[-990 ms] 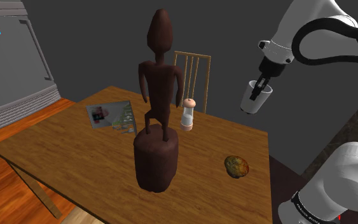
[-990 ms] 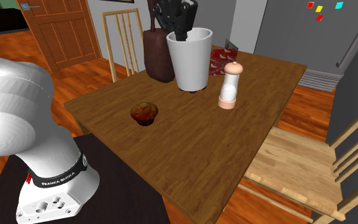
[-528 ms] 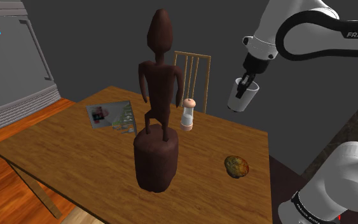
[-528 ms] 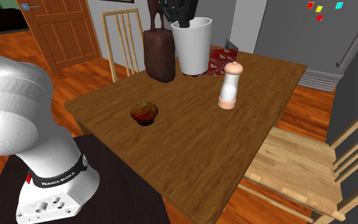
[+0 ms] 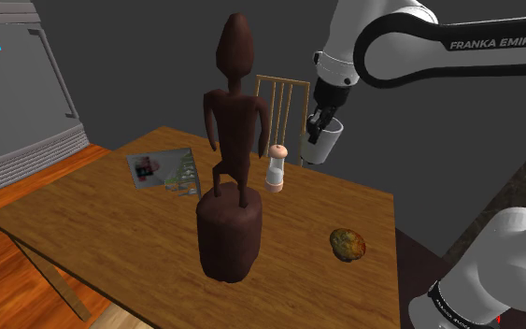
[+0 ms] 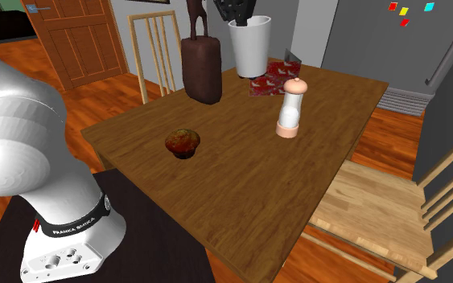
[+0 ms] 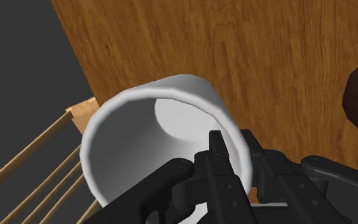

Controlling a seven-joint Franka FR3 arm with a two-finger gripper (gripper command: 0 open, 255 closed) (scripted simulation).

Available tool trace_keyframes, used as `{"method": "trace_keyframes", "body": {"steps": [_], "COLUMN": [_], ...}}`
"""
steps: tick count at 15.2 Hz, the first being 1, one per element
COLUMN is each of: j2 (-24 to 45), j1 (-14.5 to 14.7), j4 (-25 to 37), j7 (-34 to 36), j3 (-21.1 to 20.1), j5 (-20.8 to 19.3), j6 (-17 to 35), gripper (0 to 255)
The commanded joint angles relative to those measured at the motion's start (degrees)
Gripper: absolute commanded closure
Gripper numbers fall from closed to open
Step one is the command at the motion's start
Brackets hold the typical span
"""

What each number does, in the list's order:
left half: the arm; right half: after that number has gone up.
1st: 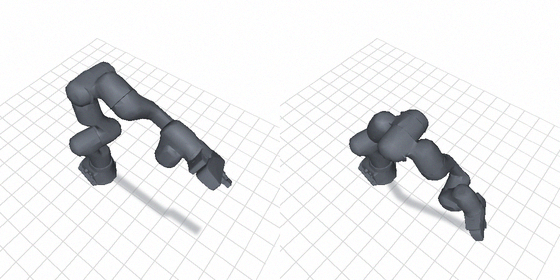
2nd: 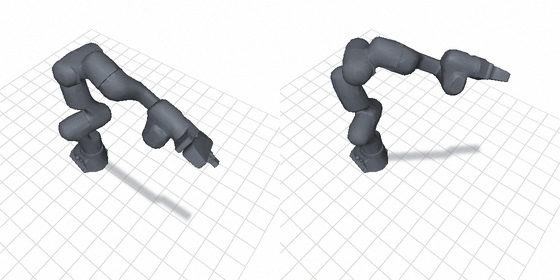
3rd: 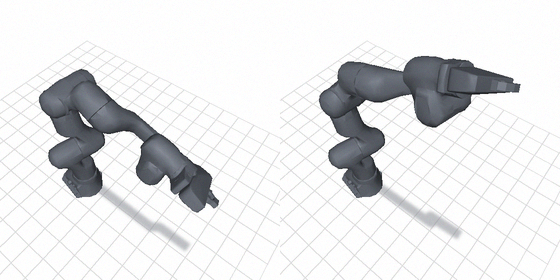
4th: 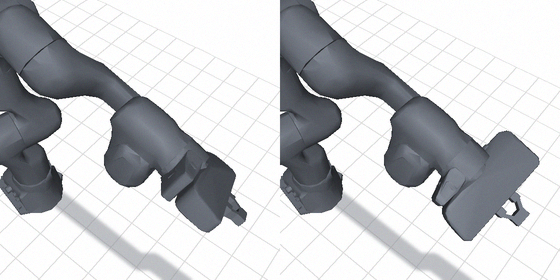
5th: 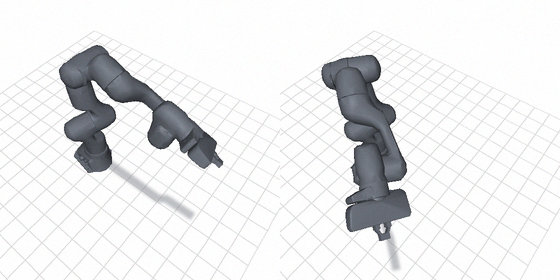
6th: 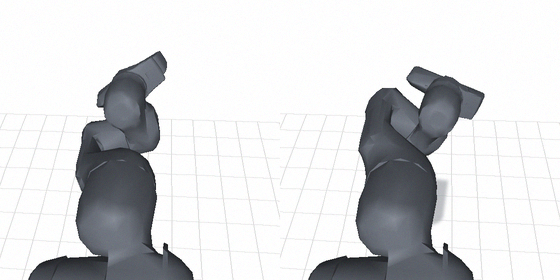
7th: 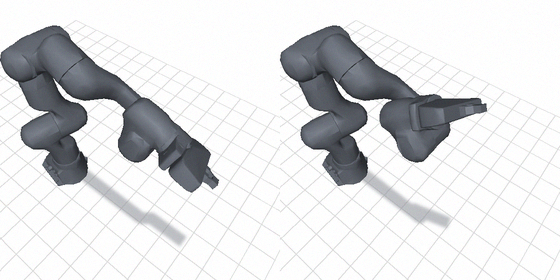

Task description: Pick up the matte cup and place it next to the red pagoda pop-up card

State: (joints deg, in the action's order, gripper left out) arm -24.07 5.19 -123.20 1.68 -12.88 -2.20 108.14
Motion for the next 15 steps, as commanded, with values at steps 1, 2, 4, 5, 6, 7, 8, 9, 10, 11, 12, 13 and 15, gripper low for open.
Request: {"method": "trace_keyframes", "body": {"steps": [1, 2, 4, 5, 6, 7, 8, 9, 10, 11, 12, 13, 15], "j2": [3.6, 5.5, 9.4, 11.4, 13.5, 15.6, 17.8, 20.0, 22.3, 24.7, 27.1, 29.5, 34.7], "j1": [0.2, 0.3, 0.6, 0.7, 0.9, 1.2, 1.4, 1.8, 2.2, 2.7, 3.3, 4.0, 5.8], "j4": [3.5, 5.3, 9.2, 11.3, 13.4, 15.7, 18.0, 20.4, 23.0, 25.6, 28.4, 31.3, 37.6], "j7": [2.4, 3.6, 6.1, 7.3, 8.6, 9.8, 11.1, 12.3, 13.6, 14.8, 16.0, 17.2, 19.4], "j3": [-1.9, -2.8, -4.6, -5.5, -6.3, -7.1, -7.9, -8.6, -9.4, -10.0, -10.6, -11.1, -11.9], "j5": [-0.4, -0.8, -1.7, -2.3, -2.9, -3.7, -4.5, -5.4, -6.3, -7.4, -8.5, -9.6, -12.0], "j6": [-0.1, -0.2, -0.5, -0.7, -1.0, -1.4, -1.8, -2.3, -2.9, -3.6, -4.4, -5.2, -7.3], "gripper": [255, 255, 255, 255, 255, 255, 255, 255, 255, 255, 255, 255, 255]}}
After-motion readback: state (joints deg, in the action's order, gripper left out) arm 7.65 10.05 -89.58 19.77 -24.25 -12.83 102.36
